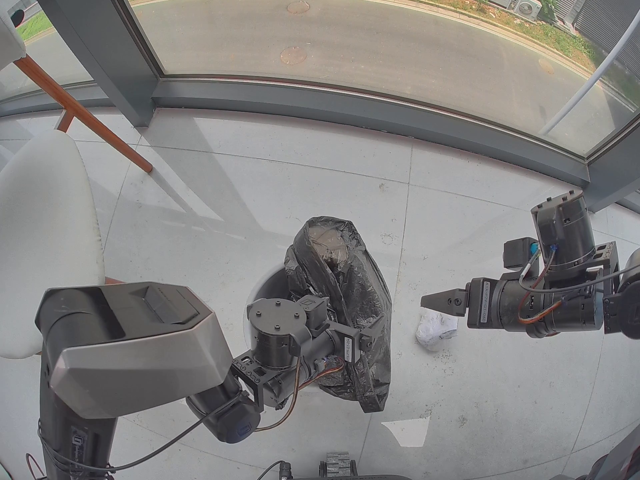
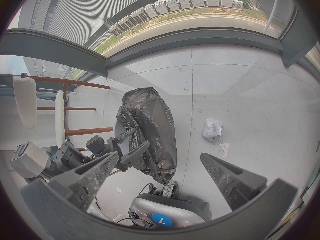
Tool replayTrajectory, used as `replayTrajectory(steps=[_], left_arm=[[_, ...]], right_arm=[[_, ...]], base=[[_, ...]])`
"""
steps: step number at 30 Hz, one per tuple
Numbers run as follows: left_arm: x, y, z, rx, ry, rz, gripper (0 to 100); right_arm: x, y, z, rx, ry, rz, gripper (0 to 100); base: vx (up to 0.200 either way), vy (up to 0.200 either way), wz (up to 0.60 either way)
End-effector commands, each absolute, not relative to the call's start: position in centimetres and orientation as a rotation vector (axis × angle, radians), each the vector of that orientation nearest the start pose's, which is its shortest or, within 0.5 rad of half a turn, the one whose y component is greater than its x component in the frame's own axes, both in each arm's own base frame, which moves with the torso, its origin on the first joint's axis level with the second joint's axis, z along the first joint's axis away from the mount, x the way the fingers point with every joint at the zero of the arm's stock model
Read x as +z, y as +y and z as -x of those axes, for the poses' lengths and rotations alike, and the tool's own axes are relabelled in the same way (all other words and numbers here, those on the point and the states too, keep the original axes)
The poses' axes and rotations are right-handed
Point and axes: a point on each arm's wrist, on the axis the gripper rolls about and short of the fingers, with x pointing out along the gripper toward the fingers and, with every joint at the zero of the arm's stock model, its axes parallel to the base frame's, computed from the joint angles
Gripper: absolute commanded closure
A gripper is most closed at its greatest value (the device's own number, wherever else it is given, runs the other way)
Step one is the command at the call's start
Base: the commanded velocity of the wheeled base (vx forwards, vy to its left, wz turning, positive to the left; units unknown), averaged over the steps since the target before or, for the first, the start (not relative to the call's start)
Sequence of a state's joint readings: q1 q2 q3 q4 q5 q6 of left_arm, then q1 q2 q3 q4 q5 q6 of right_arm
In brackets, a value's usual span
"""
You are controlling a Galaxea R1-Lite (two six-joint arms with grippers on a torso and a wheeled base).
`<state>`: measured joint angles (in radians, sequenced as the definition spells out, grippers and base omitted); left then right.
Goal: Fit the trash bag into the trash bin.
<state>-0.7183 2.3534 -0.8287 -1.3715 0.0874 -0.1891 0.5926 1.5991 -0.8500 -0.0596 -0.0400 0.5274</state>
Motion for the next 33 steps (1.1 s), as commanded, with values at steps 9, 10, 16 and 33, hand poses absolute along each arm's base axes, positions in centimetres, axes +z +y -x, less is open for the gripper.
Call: replayTrajectory(steps=[9, 10, 16, 33], left_arm=[[0.8, -24.6, -31.8, -0.556, 0.227, 0.118, 0], [0.9, -24.6, -31.9, -0.553, 0.224, 0.121, 0], [0.8, -24.7, -31.9, -0.553, 0.223, 0.131, 100], [3.5, -20.3, -31.0, -0.494, 0.153, 0.202, 100]], right_arm=[[16.7, 15.1, -22.6, 0.334, 0.793, -0.273, 0], [16.7, 15.1, -22.6, 0.336, 0.793, -0.273, 0], [16.6, 15.5, -23.1, 0.350, 0.746, -0.293, 0], [16.0, 15.0, -22.8, 0.339, 0.746, -0.295, 0]], base=[[0.000, 0.000, 0.00], [0.000, 0.000, 0.00], [0.000, 0.000, 0.00], [0.000, 0.000, 0.00]])
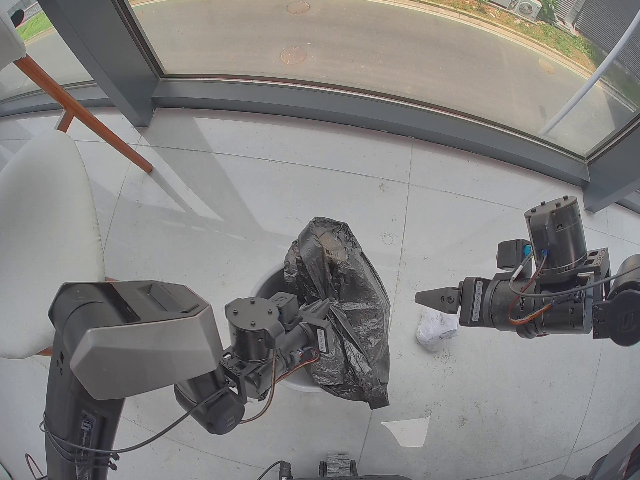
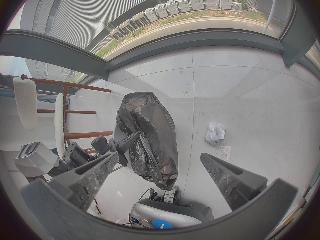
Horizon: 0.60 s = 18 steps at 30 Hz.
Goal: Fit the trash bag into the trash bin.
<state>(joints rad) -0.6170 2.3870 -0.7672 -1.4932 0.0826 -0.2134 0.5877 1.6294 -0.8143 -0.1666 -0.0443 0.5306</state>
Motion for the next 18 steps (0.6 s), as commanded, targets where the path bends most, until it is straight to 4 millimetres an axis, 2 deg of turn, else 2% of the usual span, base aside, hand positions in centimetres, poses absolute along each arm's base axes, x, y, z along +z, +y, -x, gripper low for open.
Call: replayTrajectory(steps=[1, 9, 14, 18], left_arm=[[3.9, -20.1, -30.8, -0.493, 0.153, 0.215, 100], [7.2, -17.7, -29.2, -0.475, 0.120, 0.285, 100], [8.0, -16.7, -28.5, -0.482, 0.124, 0.302, 100], [7.4, -15.6, -28.2, -0.450, 0.157, 0.288, 100]], right_arm=[[16.0, 15.0, -22.8, 0.339, 0.746, -0.295, 0], [16.0, 15.2, -22.7, 0.346, 0.749, -0.292, 0], [16.1, 15.1, -22.7, 0.344, 0.744, -0.294, 0], [16.2, 15.1, -22.6, 0.345, 0.741, -0.295, 0]], base=[[0.000, 0.000, 0.00], [0.000, 0.000, 0.00], [0.000, 0.000, 0.00], [0.000, 0.000, 0.00]])
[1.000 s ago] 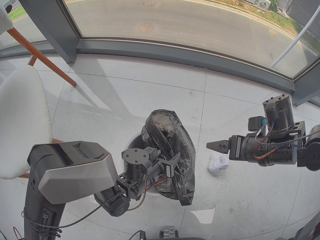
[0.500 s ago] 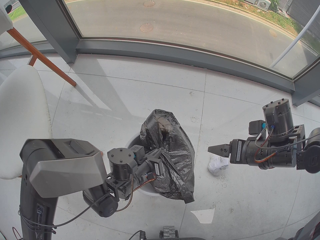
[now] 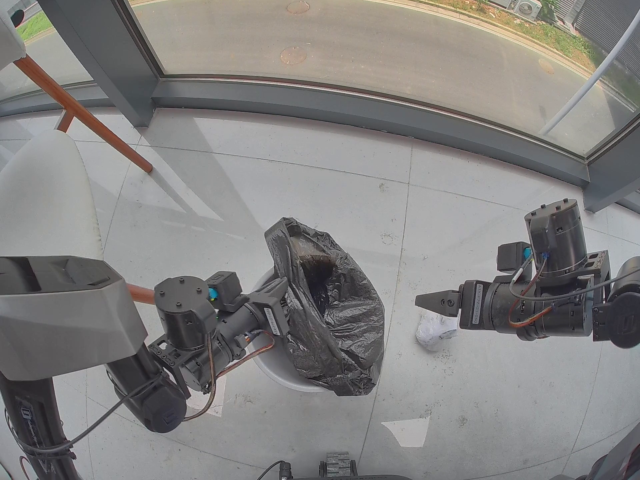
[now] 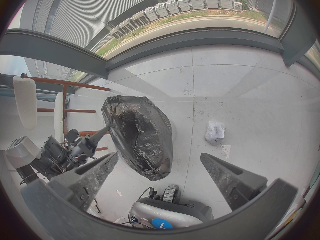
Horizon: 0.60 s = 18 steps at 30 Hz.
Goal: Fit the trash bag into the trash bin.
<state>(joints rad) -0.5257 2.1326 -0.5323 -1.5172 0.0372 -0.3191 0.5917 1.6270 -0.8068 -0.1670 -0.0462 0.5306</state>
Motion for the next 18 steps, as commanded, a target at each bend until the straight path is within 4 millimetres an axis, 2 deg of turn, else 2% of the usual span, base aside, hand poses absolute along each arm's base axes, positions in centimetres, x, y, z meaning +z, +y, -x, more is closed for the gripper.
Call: replayTrajectory(steps=[1, 6, 12, 18], left_arm=[[7.0, -15.0, -28.2, -0.432, 0.172, 0.283, 100], [6.1, -13.1, -27.9, -0.378, 0.217, 0.265, 100], [5.2, -12.1, -26.9, -0.351, 0.267, 0.203, 100], [4.7, -10.6, -26.8, -0.304, 0.288, 0.158, 100]], right_arm=[[16.2, 15.0, -22.6, 0.342, 0.741, -0.296, 0], [16.1, 14.9, -22.6, 0.340, 0.744, -0.296, 0], [16.2, 15.0, -22.6, 0.343, 0.743, -0.296, 0], [16.1, 14.9, -22.6, 0.340, 0.744, -0.296, 0]], base=[[0.000, 0.000, 0.00], [0.000, 0.000, 0.00], [0.000, 0.000, 0.00], [0.000, 0.000, 0.00]])
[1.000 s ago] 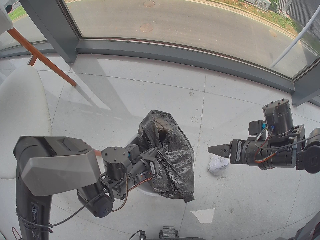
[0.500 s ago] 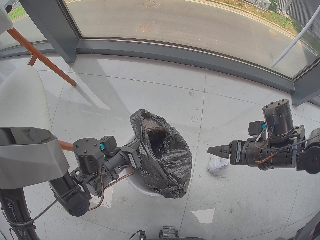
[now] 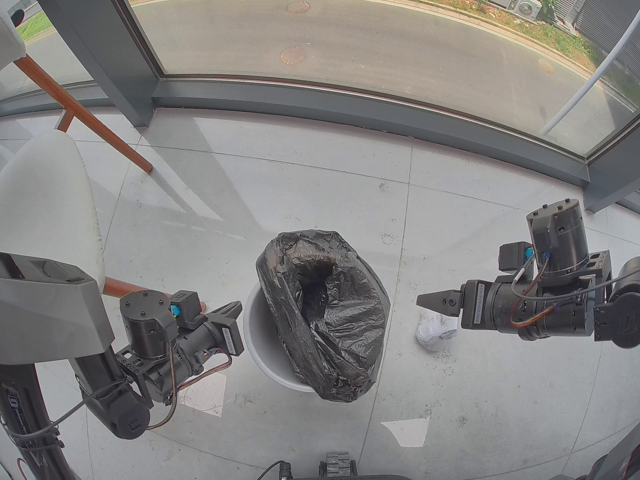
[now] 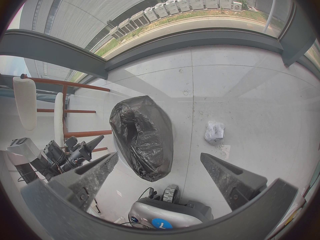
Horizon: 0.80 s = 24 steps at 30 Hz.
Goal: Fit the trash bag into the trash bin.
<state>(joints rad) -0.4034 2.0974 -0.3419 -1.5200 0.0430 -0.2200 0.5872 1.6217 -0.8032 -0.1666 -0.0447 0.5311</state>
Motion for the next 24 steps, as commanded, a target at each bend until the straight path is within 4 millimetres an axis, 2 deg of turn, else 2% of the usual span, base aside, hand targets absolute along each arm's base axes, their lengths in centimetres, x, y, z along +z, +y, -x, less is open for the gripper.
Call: replayTrajectory(steps=[1, 6, 9, 11, 17, 18, 24], left_arm=[[4.3, -10.2, -26.6, -0.289, 0.306, 0.153, 100], [4.1, -9.8, -26.4, -0.285, 0.319, 0.138, 100], [4.6, -11.2, -26.2, -0.363, 0.302, 0.146, 100], [4.2, -13.1, -25.3, -0.423, 0.324, 0.155, 100], [4.2, -14.5, -25.5, -0.428, 0.321, 0.231, 100], [4.1, -14.6, -25.7, -0.428, 0.318, 0.236, 0], [3.7, -16.0, -28.0, -0.413, 0.255, 0.251, 0]], right_arm=[[16.1, 14.9, -22.6, 0.339, 0.745, -0.297, 0], [16.1, 14.9, -22.6, 0.339, 0.746, -0.295, 0], [16.1, 15.0, -22.6, 0.343, 0.747, -0.294, 0], [16.1, 15.1, -22.6, 0.347, 0.746, -0.293, 0], [16.0, 15.0, -22.5, 0.342, 0.750, -0.293, 0], [15.9, 14.9, -22.5, 0.339, 0.754, -0.291, 0], [15.8, 14.8, -22.5, 0.335, 0.757, -0.292, 0]], base=[[0.000, 0.000, 0.00], [0.000, 0.000, 0.00], [0.000, 0.000, 0.00], [0.000, 0.000, 0.00], [0.000, 0.000, 0.00], [0.000, 0.000, 0.00], [0.000, 0.000, 0.00]])
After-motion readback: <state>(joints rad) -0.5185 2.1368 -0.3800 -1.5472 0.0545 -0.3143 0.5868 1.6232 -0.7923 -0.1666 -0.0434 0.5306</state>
